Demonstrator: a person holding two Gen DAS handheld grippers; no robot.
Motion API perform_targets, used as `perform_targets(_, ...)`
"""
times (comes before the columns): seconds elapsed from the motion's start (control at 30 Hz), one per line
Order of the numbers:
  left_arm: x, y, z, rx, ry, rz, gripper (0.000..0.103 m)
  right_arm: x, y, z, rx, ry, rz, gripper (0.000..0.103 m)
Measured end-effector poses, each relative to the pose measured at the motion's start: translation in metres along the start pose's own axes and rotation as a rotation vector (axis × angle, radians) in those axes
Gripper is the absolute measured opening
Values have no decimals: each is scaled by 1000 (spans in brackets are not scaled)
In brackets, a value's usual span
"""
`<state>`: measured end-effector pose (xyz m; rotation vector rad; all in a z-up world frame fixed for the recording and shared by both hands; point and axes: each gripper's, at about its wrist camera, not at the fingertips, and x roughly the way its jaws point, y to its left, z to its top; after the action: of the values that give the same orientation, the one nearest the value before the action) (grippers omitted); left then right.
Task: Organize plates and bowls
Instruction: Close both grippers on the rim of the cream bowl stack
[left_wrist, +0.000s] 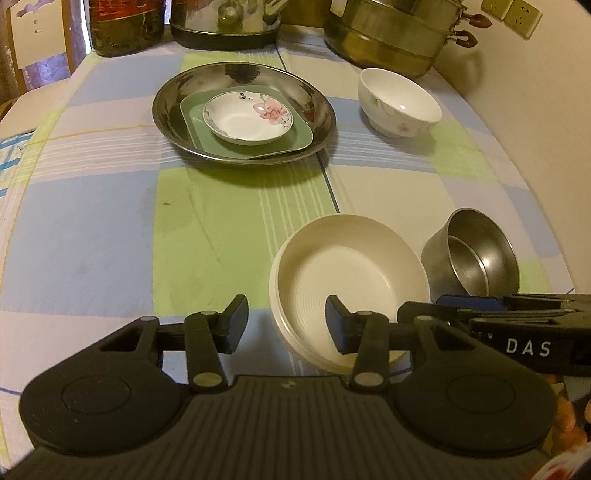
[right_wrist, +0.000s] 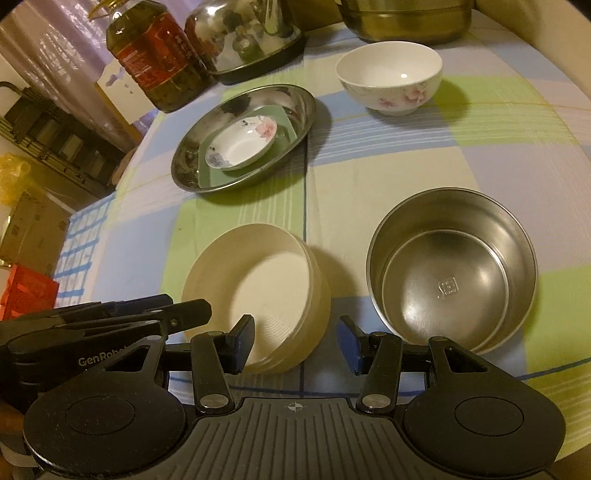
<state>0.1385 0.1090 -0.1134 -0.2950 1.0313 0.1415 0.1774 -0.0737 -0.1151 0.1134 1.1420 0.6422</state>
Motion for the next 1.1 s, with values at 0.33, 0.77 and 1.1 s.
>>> perform_targets(0.33,11,-2,2,21,27,-7,26,7,-1,2,-6,1,-24,35)
perform_targets(0.77,5,-1,2,23,6,0,16,3,0,3,-13,-20,6,19)
perform_targets(1.1,-21,-7,23,23,-72,-12,16,-15,1,16,-17,-77,44,18)
